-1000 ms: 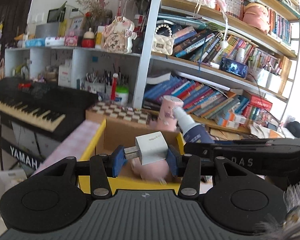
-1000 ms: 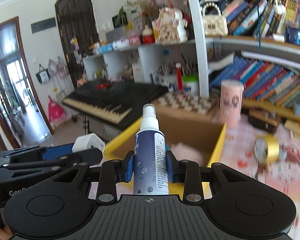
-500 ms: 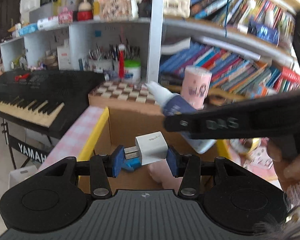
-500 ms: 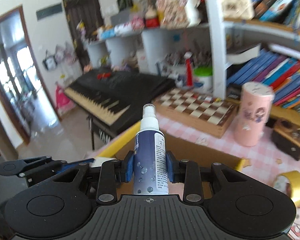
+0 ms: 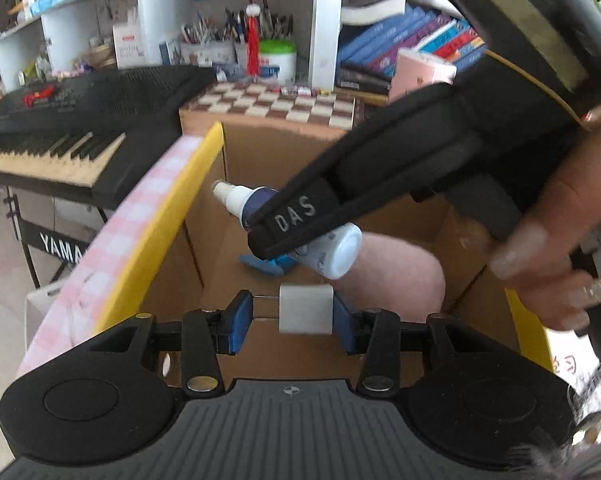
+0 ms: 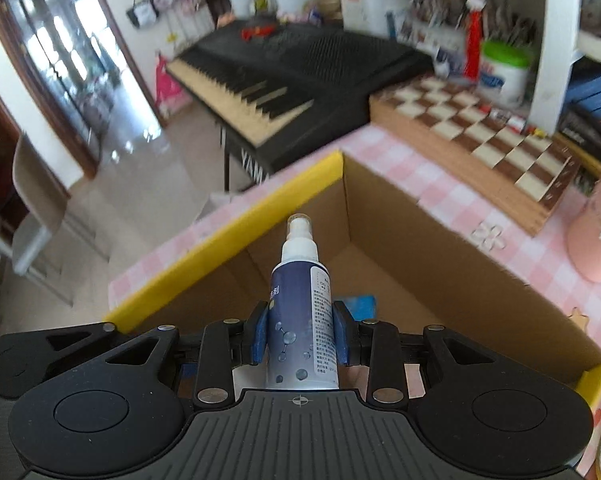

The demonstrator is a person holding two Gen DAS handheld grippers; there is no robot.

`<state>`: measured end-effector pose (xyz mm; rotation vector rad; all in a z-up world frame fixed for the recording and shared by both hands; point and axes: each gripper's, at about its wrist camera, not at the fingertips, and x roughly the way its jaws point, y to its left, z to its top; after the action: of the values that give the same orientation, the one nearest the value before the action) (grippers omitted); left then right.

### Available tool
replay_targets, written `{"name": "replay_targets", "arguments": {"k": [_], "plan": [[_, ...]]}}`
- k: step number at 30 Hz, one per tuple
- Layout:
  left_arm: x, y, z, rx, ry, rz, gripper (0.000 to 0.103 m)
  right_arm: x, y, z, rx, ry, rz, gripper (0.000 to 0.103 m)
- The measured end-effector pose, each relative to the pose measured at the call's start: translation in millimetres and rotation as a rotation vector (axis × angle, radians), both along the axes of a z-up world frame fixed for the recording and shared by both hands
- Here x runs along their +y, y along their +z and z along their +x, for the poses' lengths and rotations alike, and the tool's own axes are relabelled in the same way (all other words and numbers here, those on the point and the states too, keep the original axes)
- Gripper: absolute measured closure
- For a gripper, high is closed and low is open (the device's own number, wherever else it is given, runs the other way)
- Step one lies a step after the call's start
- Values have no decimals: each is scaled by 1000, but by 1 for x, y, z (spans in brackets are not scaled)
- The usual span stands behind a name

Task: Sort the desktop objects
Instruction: 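Lower the spray bottle and charger into the box and open both tools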

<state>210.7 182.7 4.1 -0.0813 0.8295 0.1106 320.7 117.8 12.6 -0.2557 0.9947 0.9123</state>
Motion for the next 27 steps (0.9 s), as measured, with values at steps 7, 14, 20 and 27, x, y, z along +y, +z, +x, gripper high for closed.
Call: {"name": "replay_targets", "arguments": {"k": [7, 14, 20, 27], "plan": [[1, -9, 3, 31, -8, -24, 74, 15, -22, 7, 60, 41, -93, 71], [2, -7, 2, 10, -17, -26, 67, 15, -23, 6, 61, 18, -90, 69], [-3, 20, -23, -123, -26, 8, 49, -4, 4, -3, 3, -52, -22, 66], [-2, 58, -66, -279, -20, 25, 37, -42, 51, -35, -138, -156, 79, 66]]}}
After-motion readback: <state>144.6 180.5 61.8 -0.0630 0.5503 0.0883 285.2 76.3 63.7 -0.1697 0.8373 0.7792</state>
